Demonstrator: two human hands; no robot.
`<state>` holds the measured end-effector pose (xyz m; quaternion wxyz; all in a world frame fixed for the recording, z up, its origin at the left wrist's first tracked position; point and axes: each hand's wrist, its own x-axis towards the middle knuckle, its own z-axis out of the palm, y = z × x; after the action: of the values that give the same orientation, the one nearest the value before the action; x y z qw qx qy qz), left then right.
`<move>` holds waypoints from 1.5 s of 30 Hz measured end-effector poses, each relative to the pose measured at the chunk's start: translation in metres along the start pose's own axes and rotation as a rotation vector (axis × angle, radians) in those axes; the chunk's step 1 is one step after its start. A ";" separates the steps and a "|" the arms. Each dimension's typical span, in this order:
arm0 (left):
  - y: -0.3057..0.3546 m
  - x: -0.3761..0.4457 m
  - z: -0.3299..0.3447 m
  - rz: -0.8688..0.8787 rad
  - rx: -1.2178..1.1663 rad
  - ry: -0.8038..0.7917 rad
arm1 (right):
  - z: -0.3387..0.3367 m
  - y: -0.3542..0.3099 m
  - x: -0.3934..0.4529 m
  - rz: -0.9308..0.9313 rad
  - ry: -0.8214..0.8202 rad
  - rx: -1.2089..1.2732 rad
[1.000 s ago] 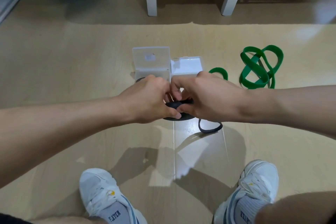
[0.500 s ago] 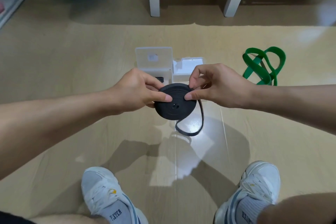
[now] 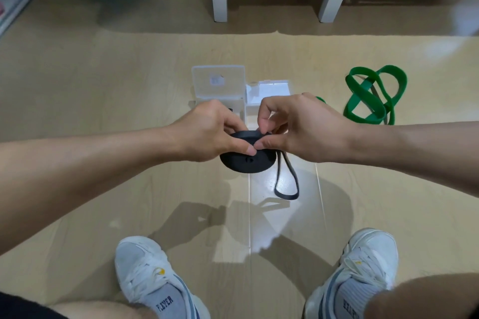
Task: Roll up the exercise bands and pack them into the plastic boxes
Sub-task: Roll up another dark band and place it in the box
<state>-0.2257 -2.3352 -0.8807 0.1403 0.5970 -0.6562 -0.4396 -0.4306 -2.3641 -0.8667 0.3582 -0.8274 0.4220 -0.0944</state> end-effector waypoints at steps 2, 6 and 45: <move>-0.002 0.000 -0.003 -0.036 -0.128 0.007 | -0.004 0.003 0.003 0.027 0.016 0.121; -0.009 0.001 -0.007 -0.100 -0.327 0.038 | -0.009 0.012 0.004 0.092 0.023 0.247; -0.008 -0.002 0.000 -0.104 -0.259 -0.083 | 0.005 0.011 0.002 -0.008 0.024 0.096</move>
<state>-0.2198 -2.3331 -0.8860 0.1658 0.5884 -0.5675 -0.5516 -0.4339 -2.3668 -0.8777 0.3920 -0.8099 0.4178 -0.1259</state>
